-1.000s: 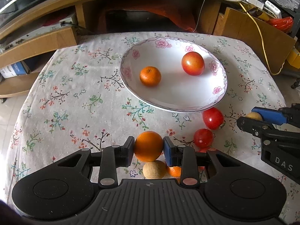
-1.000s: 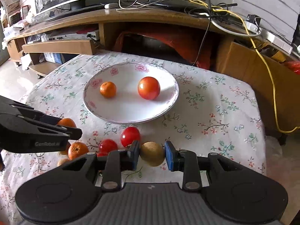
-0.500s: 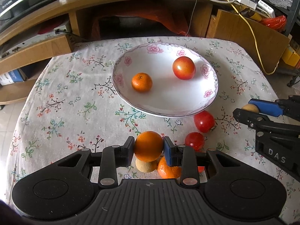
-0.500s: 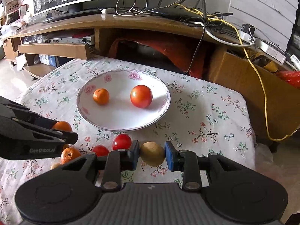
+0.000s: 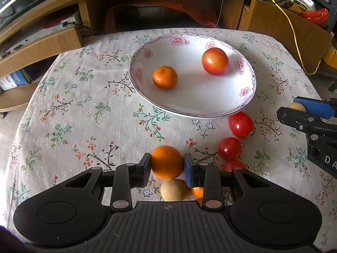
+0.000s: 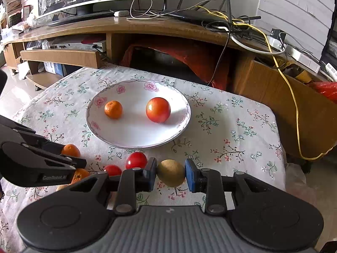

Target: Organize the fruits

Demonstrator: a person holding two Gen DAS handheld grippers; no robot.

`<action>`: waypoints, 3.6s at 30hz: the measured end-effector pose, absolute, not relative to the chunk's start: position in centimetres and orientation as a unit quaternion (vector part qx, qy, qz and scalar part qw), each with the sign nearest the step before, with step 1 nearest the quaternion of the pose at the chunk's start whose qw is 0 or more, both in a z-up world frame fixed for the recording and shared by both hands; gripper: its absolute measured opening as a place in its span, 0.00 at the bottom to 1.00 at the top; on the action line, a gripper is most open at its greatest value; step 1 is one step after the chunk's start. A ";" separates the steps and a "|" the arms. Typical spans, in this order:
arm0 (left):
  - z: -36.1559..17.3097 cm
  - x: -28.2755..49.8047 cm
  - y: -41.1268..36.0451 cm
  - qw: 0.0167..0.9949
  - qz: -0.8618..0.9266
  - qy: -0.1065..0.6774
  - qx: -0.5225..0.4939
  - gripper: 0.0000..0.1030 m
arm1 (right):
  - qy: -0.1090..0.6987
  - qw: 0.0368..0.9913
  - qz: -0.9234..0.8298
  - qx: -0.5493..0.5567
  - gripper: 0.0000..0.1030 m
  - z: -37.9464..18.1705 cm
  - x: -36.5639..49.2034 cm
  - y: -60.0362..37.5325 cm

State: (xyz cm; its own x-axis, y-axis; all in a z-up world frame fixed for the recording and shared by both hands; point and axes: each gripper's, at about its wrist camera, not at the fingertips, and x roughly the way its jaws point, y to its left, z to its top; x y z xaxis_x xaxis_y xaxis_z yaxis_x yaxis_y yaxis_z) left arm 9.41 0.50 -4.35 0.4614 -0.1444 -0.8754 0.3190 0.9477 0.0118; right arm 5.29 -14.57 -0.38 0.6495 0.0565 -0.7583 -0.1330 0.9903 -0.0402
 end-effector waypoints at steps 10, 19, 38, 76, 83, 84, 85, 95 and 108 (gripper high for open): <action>-4.6 9.3 0.8 0.848 -0.133 0.505 0.088 0.40 | 0.422 0.904 0.057 -0.044 0.30 -0.5 5.4 -14.6; -4.4 10.0 1.2 0.850 -0.130 0.507 0.066 0.34 | 0.425 0.902 0.059 -0.038 0.30 -0.6 5.5 -14.7; -3.9 10.6 -1.2 0.854 -0.188 0.482 0.055 0.60 | 0.433 0.900 0.051 -0.015 0.30 -1.1 5.8 -16.0; -1.1 11.7 -1.5 0.869 -0.184 0.457 0.036 0.38 | 0.409 0.911 0.051 0.002 0.30 -0.2 9.5 -15.8; -2.0 13.7 -1.8 0.869 -0.171 0.462 0.042 0.38 | 0.405 0.913 0.049 -0.014 0.30 -1.4 12.0 -14.7; -2.2 13.8 -1.8 0.869 -0.169 0.463 0.043 0.38 | 0.404 0.913 0.049 -0.014 0.30 -1.5 12.2 -14.6; -2.3 13.9 -1.9 0.869 -0.168 0.464 0.046 0.38 | 0.404 0.913 0.048 -0.016 0.30 -1.6 12.4 -14.5; -2.9 14.3 -2.2 0.870 -0.160 0.463 0.063 0.39 | 0.400 0.915 0.050 -0.026 0.30 -2.8 13.7 -13.9; -2.8 14.5 -2.1 0.872 -0.153 0.461 0.062 0.40 | 0.399 0.915 0.042 -0.030 0.30 -2.7 14.3 -13.6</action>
